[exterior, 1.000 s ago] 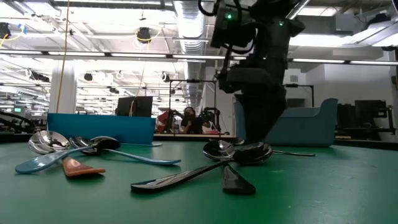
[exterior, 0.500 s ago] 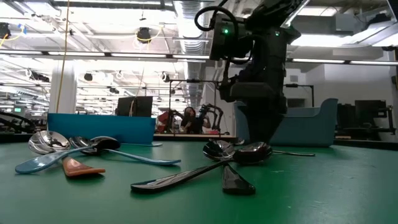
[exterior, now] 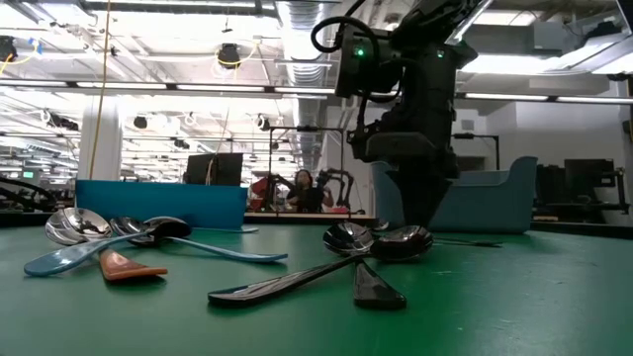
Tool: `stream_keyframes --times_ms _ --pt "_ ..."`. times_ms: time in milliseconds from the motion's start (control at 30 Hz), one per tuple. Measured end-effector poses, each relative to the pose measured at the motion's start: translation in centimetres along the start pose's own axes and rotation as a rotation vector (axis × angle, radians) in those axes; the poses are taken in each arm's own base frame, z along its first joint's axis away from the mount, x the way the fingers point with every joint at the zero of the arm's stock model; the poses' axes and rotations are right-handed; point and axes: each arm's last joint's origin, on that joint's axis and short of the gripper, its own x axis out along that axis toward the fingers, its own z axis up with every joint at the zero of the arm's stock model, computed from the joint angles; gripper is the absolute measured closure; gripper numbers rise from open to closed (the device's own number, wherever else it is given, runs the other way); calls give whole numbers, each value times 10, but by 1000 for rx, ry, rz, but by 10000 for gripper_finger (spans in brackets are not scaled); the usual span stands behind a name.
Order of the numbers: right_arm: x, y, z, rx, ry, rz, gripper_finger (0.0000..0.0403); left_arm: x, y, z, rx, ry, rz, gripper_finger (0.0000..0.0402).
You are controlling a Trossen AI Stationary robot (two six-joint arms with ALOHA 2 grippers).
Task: Sort silverware by color (type)
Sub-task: Put the black spoon into the blue bin
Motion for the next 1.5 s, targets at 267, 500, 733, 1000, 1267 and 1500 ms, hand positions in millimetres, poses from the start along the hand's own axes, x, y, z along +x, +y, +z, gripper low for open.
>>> stream_keyframes --times_ms 267,500,733,1000,1267,1500 --pt "-5 0 0 33 15 23 397 0 0 0 -2 0 0 223" --pt "-25 10 11 17 18 72 399 0 0 0 0 0 0 223" --pt "-48 20 25 8 -31 140 400 0 0 0 0 0 -1 223" --pt "-85 33 45 -24 -148 230 401 0 0 0 1 1 -1 223" --pt "-113 35 58 -74 -251 236 401 0 0 0 1 1 -1 223" --pt "-140 12 63 -83 -327 180 401 0 0 0 21 1 -1 223"
